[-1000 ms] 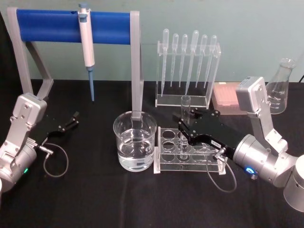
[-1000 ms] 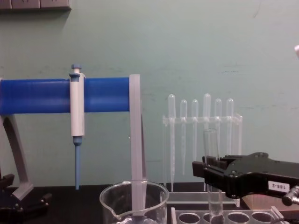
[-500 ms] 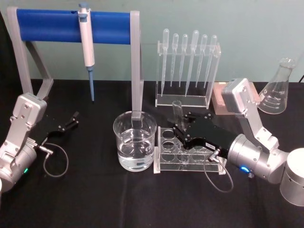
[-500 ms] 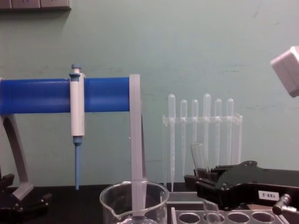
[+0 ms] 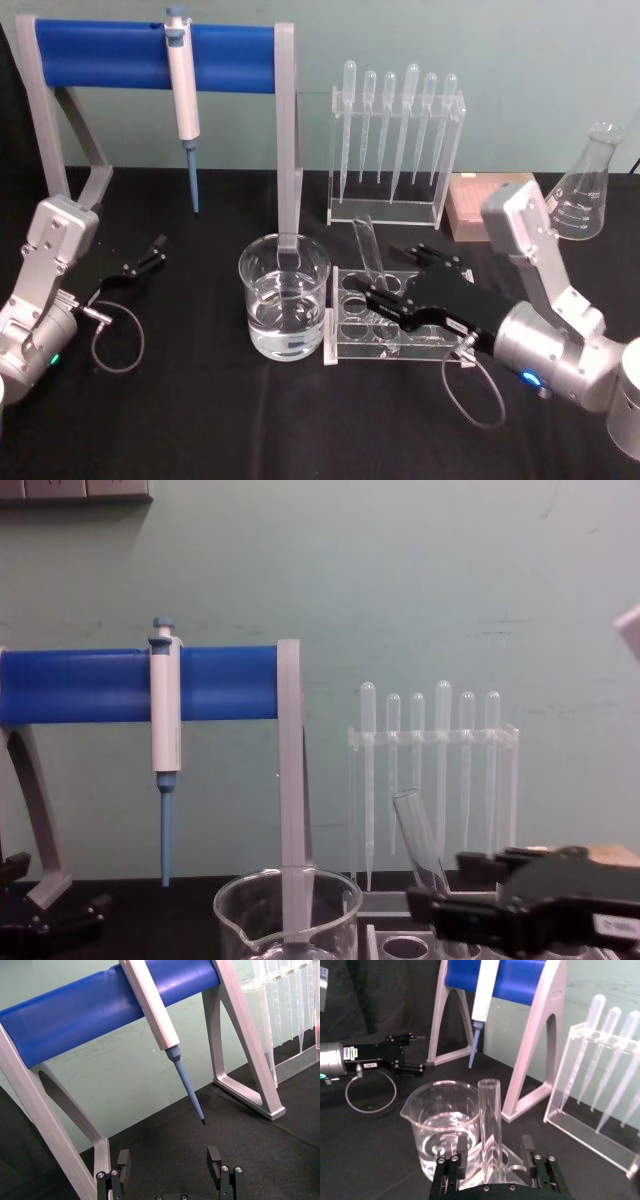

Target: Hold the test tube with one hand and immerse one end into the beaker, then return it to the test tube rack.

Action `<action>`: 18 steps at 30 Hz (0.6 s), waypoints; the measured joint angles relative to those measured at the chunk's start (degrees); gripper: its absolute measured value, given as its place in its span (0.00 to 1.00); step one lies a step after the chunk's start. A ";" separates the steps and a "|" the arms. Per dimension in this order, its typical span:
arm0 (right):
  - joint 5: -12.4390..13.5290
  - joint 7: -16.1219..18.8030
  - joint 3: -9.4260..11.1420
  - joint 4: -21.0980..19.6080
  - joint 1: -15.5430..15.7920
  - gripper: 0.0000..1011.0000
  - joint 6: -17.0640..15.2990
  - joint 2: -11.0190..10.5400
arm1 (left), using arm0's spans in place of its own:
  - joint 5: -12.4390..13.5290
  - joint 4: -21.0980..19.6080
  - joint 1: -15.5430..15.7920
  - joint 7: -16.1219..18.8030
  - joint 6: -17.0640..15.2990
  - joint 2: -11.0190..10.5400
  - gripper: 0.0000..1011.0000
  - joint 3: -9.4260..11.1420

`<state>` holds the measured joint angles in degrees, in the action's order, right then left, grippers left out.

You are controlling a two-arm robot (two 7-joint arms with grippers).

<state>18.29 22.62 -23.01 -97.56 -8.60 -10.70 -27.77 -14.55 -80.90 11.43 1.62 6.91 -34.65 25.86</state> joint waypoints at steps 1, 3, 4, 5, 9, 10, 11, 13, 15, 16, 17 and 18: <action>0.09 -0.39 0.37 -0.80 0.87 0.68 -0.05 -0.31 | 0.00 0.00 0.00 0.00 0.00 0.00 0.99 0.00; 0.24 -1.57 1.59 -3.23 3.65 0.73 -0.21 -1.24 | 0.00 0.00 0.00 0.00 0.00 0.00 0.99 0.00; 0.29 -1.94 2.04 -4.06 4.59 0.75 -0.23 -1.56 | 0.00 0.00 0.00 0.00 0.00 0.00 0.99 0.00; 0.36 -2.89 3.12 -5.75 6.72 0.79 -0.27 -2.23 | 0.00 0.00 0.00 0.00 0.00 0.00 0.99 0.00; 0.44 -5.55 6.62 -8.87 12.05 0.91 0.55 -3.25 | 0.00 0.00 0.00 0.00 0.00 0.00 0.99 0.00; 0.41 -6.20 7.37 -9.14 12.92 0.93 1.07 -3.29 | 0.00 0.00 0.00 0.00 0.00 0.00 0.99 0.00; 0.34 -7.38 8.87 -9.38 14.57 0.96 2.22 -3.22 | 0.00 0.00 0.00 0.00 0.00 0.00 0.99 0.00; 0.13 -8.36 10.06 -9.39 15.72 0.99 3.35 -3.02 | 0.00 0.00 0.00 0.00 0.00 0.00 0.99 0.00; -0.27 -9.48 11.39 -9.11 16.63 0.99 4.62 -2.69 | 0.00 0.00 0.00 0.00 0.00 0.00 0.99 0.00; -1.05 -10.82 12.43 -8.60 17.23 0.99 5.48 -2.31 | 0.00 0.00 0.00 0.00 0.00 0.00 0.99 0.00; -1.49 -11.56 12.94 -8.24 17.39 0.99 5.87 -2.06 | 0.00 0.00 0.00 0.00 0.00 0.00 0.99 0.00; -2.31 -13.03 13.77 -7.33 17.46 0.99 6.60 -1.44 | 0.00 0.00 0.00 0.00 0.00 0.00 0.99 0.00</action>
<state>15.99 9.58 -9.24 -104.89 8.86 -4.10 -29.21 -14.55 -80.90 11.43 1.62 6.91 -34.64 25.86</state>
